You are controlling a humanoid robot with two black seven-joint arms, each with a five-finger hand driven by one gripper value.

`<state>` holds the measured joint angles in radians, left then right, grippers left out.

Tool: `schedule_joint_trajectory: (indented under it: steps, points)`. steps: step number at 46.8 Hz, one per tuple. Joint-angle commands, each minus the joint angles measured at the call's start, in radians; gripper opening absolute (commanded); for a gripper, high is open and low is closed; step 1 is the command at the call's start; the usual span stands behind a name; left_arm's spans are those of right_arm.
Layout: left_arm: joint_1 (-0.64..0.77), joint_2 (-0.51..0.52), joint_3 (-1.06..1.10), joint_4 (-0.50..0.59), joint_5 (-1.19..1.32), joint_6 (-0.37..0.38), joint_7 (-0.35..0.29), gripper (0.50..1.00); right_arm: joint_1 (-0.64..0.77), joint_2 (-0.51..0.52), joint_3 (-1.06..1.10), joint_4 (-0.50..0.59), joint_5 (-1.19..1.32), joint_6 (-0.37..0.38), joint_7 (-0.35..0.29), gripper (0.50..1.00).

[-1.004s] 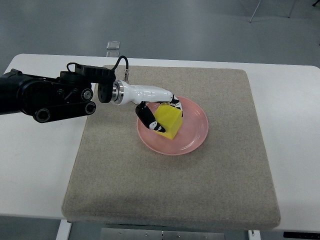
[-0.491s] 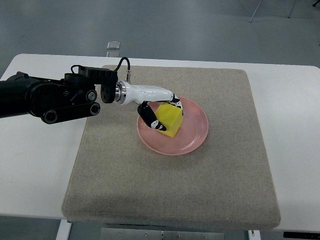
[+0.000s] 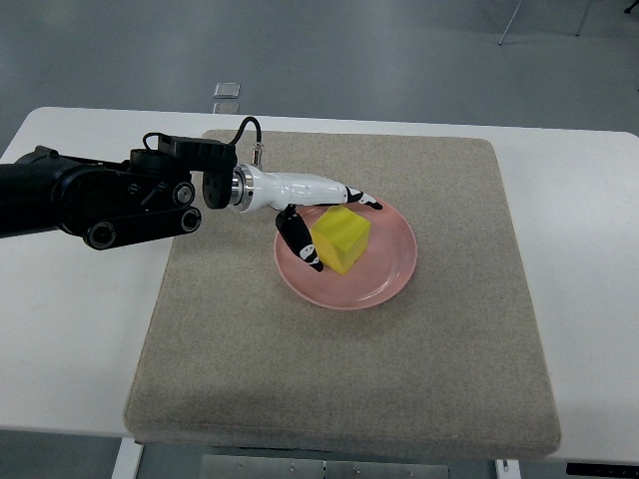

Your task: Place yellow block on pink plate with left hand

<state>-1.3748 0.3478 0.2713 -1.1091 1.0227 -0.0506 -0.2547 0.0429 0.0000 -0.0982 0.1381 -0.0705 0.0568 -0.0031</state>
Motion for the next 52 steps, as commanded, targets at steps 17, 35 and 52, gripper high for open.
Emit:
schedule_joint_trajectory:
  steps: [17,35,52]
  points:
    - [-0.015,0.039,-0.037,0.09,-0.015,0.0,0.0,0.992,0.0,0.0,0.0,0.0,0.0,0.0,0.0,0.924]
    - [0.062,0.01,-0.032,0.451,-0.026,0.032,0.0,0.992,0.0,0.0,0.0,0.0,0.0,0.0,0.0,0.924]
    - [0.138,-0.056,-0.032,0.753,-0.17,0.13,0.0,0.992,0.0,0.0,0.0,0.0,0.0,0.0,0.0,0.924]
